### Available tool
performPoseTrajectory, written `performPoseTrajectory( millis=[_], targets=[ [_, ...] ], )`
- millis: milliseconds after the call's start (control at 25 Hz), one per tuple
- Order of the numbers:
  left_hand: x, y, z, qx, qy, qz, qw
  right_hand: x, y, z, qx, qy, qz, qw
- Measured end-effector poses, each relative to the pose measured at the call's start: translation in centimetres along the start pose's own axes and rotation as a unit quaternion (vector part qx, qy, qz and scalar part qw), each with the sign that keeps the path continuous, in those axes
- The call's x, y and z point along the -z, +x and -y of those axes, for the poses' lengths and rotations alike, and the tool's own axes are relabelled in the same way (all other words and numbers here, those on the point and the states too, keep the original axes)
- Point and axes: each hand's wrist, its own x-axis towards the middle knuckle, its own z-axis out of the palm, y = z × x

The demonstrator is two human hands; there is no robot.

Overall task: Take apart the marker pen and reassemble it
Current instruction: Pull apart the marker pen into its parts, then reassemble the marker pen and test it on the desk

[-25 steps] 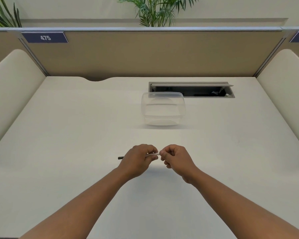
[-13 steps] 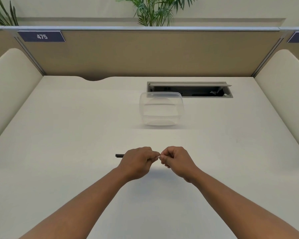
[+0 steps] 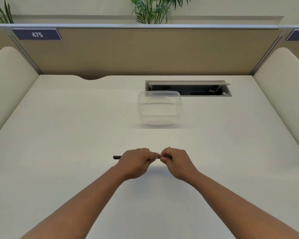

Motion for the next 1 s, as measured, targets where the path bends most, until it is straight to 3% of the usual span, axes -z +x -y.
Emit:
performPoseTrajectory(
  millis=[200,400,560,720,1000],
  targets=[
    [-0.4,0.0,0.9,0.023,-0.012,-0.024,0.999,1.5,0.6,-1.7,-0.016,-0.067,-0.017,0.997],
    [-0.5,0.4,0.7,0.066,-0.146,-0.056,0.985,2.3,1.0,-4.4,-0.154,-0.027,-0.098,0.983],
    [-0.5,0.7,0.3,0.123,-0.293,-0.077,0.945,2.4,1.7,-5.7,-0.227,-0.018,-0.099,0.969],
    [-0.2,1.1,0.3,0.163,-0.403,-0.095,0.896,2.1,2.7,-5.9,-0.242,-0.036,-0.085,0.966],
    [0.5,1.5,0.3,0.209,-0.483,-0.11,0.843,1.8,3.2,-6.3,-0.236,-0.097,-0.071,0.964]
  ],
)
